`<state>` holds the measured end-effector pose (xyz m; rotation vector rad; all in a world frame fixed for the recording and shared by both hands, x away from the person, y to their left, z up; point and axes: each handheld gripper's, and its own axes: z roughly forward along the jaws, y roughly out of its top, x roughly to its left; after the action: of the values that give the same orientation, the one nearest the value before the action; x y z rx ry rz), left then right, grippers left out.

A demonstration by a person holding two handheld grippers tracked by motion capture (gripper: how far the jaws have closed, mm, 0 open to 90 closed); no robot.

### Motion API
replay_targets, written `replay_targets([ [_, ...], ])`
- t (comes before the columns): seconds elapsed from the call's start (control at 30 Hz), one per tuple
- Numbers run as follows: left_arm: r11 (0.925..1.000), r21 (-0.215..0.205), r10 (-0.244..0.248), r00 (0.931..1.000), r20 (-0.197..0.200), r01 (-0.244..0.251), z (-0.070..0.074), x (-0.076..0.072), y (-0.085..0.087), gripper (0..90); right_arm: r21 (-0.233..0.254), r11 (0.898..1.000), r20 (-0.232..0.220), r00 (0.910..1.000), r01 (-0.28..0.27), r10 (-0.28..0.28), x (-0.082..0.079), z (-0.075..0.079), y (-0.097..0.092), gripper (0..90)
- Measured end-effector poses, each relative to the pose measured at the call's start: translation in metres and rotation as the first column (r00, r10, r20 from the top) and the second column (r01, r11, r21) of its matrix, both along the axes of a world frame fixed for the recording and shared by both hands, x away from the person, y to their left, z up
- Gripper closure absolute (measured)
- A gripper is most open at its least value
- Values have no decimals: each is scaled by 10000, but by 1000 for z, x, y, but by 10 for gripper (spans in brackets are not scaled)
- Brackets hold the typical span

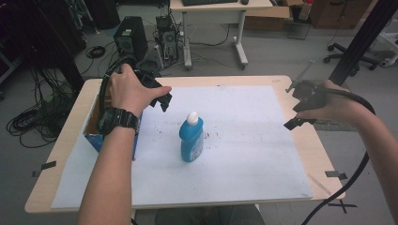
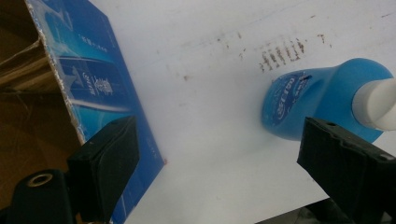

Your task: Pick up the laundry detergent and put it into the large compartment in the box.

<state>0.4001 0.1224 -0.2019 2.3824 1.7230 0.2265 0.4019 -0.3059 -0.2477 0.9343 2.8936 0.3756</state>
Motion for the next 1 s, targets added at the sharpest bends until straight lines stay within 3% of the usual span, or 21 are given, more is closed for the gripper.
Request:
replay_targets([
  [0.53, 9982, -256, -543, 9984, -134, 540, 10, 1, -11, 127, -13, 10000, -15, 10000, -1, 1, -1, -2, -2, 184],
  [1.0, 9908, -451, -1291, 9911, -324, 1276, 11, 1, -27, 125, -21, 10000, -59, 10000, 53, -53, -2, -4, -5, 183],
])
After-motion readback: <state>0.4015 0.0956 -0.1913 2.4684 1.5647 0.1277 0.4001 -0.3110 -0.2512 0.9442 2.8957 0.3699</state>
